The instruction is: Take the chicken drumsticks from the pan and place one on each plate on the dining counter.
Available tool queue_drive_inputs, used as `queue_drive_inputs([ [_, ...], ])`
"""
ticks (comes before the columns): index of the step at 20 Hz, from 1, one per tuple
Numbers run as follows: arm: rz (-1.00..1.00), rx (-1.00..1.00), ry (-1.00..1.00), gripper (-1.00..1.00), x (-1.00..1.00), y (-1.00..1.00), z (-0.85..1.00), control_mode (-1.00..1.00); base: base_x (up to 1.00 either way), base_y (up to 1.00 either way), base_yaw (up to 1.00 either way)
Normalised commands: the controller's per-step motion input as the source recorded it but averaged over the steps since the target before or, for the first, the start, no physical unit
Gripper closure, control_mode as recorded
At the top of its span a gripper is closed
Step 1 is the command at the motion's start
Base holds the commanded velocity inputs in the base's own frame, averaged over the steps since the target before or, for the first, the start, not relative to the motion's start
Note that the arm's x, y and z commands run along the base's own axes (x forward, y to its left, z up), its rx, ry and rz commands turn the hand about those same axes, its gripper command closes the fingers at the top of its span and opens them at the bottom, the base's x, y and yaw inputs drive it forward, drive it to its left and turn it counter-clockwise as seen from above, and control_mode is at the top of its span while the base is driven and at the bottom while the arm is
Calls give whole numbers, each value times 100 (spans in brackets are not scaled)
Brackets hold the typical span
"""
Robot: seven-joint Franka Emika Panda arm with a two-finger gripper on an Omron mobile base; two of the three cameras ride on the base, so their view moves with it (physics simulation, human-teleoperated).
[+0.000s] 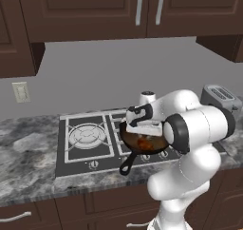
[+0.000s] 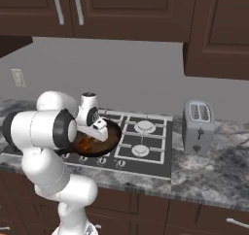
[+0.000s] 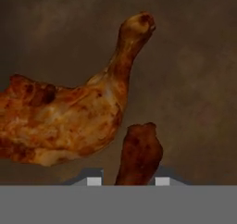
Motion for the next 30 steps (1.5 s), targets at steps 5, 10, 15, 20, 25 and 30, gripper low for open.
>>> queue_drive_inputs([
  [5,-38,19,0,100,-22,-20,6,-100,0,0,0],
  [10,-31,33,0,100,-30,-53,77,-100,0,0,0],
  [15,-33,29,2,100,-34,-43,100,-100,0,0,0],
  [20,-49,5,16,100,-85,-14,52,-100,0,0,0],
  [25,-36,-4,7,100,-98,7,17,-100,0,0,0],
  [30,-36,-4,1,100,-66,20,5,-100,0,0,0],
])
